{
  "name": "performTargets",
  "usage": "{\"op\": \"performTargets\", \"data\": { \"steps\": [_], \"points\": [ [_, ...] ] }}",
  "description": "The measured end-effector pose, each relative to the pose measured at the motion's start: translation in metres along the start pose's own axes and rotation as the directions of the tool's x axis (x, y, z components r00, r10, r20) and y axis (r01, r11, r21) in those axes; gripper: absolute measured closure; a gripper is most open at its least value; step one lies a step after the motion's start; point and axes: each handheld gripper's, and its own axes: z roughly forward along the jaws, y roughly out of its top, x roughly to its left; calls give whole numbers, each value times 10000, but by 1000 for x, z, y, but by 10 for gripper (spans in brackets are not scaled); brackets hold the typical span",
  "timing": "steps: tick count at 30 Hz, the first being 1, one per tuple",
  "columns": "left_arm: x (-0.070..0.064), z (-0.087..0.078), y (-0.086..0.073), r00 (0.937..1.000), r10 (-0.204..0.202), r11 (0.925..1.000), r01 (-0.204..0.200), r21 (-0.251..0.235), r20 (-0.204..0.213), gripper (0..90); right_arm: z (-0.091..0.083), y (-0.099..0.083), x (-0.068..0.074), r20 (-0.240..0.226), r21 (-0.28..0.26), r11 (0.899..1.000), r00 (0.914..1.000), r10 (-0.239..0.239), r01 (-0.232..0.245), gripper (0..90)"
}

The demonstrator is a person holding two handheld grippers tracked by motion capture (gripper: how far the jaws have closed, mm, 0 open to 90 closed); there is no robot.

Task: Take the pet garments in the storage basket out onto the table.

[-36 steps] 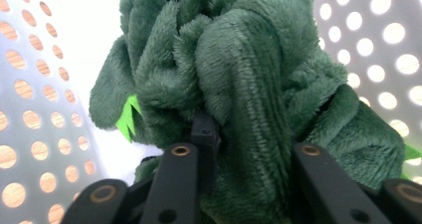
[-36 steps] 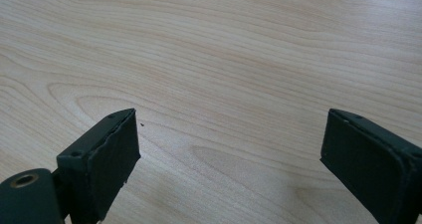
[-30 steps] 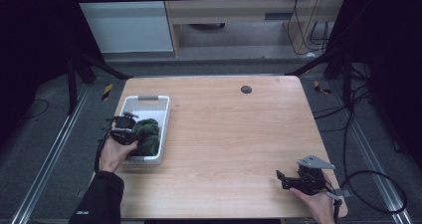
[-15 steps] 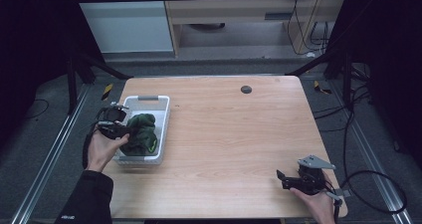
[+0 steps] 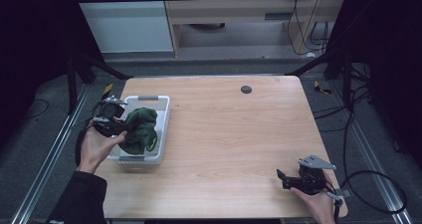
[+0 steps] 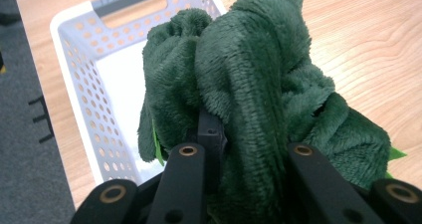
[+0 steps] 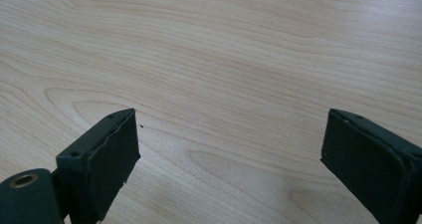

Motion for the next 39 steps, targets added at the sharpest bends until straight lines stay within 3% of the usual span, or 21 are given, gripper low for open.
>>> {"op": "performTargets", "data": {
  "steps": [17,25,30,39],
  "points": [
    [-17,-28,13,9959,904,9956,-903,-247,44,776,-1,1,0,43,-118,9999,10000,-32,33,80],
    [-29,-41,19,9932,1153,9924,-1145,-448,159,776,-2,1,0,87,-194,9998,10000,-10,11,80],
    [-39,-41,23,9893,1419,9888,-1399,-520,352,776,-3,1,0,79,-231,9997,10000,6,-5,79],
    [-61,-40,32,9750,2129,9765,-2101,-490,639,776,-3,1,-1,100,-291,9996,9999,33,-30,79]
  ]
}}
